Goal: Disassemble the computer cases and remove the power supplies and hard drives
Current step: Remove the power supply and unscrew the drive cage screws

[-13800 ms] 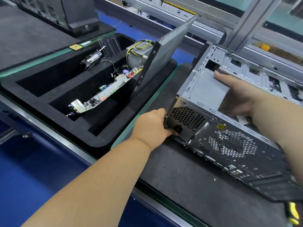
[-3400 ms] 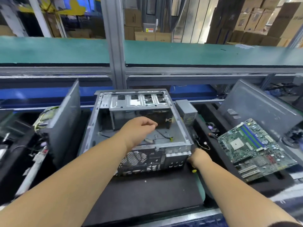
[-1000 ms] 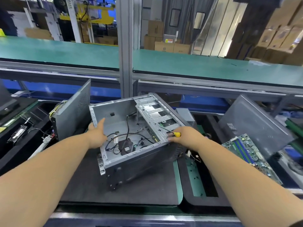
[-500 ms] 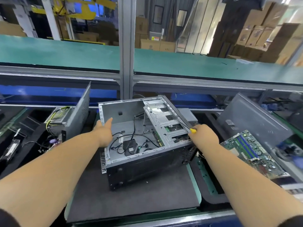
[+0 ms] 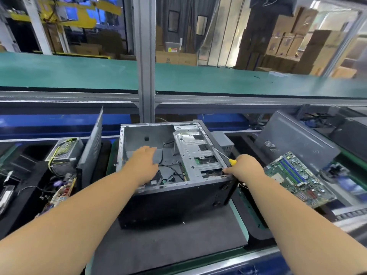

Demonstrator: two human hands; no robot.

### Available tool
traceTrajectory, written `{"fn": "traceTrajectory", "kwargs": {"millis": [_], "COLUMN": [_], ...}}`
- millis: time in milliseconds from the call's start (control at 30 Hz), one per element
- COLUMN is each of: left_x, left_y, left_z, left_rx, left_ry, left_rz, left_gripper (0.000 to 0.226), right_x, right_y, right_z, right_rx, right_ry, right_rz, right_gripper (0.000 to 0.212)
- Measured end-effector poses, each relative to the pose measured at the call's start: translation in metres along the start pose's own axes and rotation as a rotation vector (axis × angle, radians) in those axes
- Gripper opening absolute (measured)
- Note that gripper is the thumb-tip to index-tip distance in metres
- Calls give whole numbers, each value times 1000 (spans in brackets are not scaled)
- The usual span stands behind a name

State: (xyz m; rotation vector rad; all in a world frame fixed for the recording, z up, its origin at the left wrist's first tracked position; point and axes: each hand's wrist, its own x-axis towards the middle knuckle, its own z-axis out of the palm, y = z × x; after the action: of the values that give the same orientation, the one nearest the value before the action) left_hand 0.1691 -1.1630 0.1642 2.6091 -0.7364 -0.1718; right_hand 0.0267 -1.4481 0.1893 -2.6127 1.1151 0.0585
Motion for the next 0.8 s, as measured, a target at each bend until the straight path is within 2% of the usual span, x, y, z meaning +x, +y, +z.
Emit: {"fn": "traceTrajectory", "kwargs": {"millis": [133,267,300,367,467,533,633,800], "left_x": [-16,-34,-38,-45,-51,-52,-52,-50], "left_y": [29,45,47,53,62,66,71,82], "left_z": [14,26,28,32,39,44,54,70], "left_rx": [-79,-25,6,59,28,15,31,64], "left_ry": [-75,-22,-3,-13,-80,-79,-35,114], "left_rz": [41,-52,-100,-181,-233,-255,-310,-422], "left_gripper": [59,54,51,48,48,49,48,44], "right_x": [-16,-19,-20,-14,3,11,26,40], "right_y": [-10,-14,-15,-15,-12,-13,-13,-1], "right_z": [5,7,6,6,1,-3,-1,0], "right_rx": [-81,-204,-215,-213,-269,-301,-357,-359], "right_ry": [-25,-33,-28,-9,-75,-164,-236,-252], "right_rz": [-106,-178,-199,-271,-462,-596,-731,-843], "right_gripper": [51,46,41,15,64,79,84,76]}}
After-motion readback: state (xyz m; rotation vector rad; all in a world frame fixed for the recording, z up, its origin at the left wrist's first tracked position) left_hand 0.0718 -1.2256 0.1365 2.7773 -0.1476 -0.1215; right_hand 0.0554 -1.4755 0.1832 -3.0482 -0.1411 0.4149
